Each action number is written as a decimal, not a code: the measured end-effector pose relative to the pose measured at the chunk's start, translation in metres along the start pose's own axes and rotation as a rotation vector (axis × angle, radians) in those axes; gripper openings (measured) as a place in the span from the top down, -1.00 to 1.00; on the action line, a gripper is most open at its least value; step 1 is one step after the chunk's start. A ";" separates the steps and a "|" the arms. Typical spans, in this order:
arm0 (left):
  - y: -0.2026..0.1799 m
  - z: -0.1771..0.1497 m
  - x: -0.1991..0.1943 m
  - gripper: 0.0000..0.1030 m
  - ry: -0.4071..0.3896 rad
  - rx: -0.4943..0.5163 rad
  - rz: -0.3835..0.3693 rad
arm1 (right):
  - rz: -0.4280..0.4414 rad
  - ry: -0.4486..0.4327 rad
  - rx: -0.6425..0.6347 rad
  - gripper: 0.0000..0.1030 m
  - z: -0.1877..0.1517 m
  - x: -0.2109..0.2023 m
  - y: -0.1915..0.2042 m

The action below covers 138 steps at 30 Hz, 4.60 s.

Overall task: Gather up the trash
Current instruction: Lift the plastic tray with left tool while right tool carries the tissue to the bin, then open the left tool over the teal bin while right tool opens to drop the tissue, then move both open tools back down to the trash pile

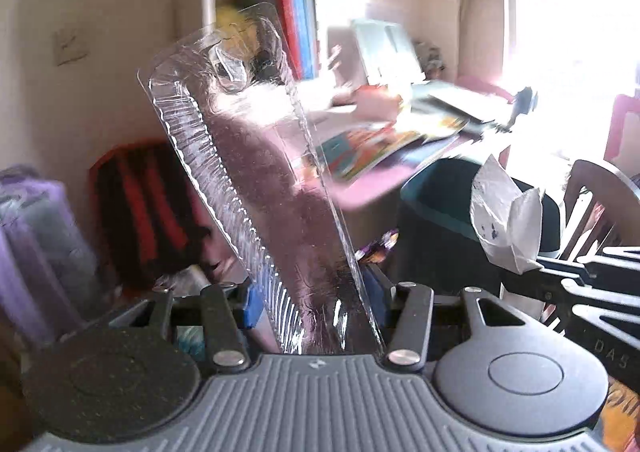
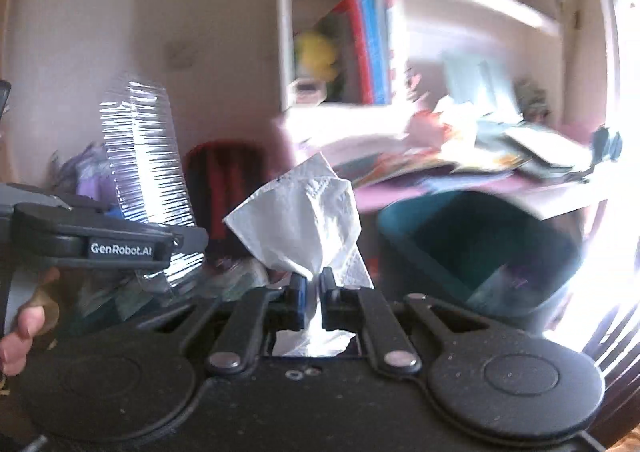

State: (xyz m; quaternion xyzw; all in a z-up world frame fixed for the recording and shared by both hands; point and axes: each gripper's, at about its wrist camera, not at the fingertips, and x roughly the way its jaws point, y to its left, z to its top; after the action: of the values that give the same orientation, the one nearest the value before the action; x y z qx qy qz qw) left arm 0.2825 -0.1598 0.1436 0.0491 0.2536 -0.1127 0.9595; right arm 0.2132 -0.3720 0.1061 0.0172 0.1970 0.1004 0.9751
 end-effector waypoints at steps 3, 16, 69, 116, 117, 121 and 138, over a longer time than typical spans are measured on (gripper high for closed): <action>-0.019 0.026 0.018 0.02 -0.008 0.004 -0.031 | -0.055 -0.024 0.031 0.89 0.012 0.000 -0.028; -0.120 0.092 0.104 0.02 0.046 0.063 -0.152 | -0.219 0.023 0.067 0.85 0.026 0.050 -0.124; -0.130 0.059 0.119 -0.58 0.238 0.087 -0.192 | -0.262 0.183 0.008 -0.25 0.014 0.040 -0.114; 0.231 -0.240 -0.012 -1.00 0.307 -0.418 0.082 | 0.399 0.567 -0.128 -0.28 -0.187 0.150 0.229; 0.238 -0.253 -0.005 -1.00 0.313 -0.446 0.099 | 0.399 0.601 -0.117 -0.28 -0.199 0.161 0.234; 0.266 -0.307 0.031 -1.00 0.406 -0.543 0.170 | 0.402 0.728 -0.066 -0.28 -0.257 0.198 0.250; 0.353 -0.538 0.161 -1.00 0.816 -1.019 0.471 | 0.323 1.178 -0.074 -0.28 -0.461 0.325 0.290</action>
State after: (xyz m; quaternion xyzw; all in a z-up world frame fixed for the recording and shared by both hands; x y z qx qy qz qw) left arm 0.2480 0.2327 -0.3892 -0.3153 0.5979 0.2593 0.6898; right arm 0.2724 -0.0254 -0.4217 -0.0456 0.6943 0.2463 0.6747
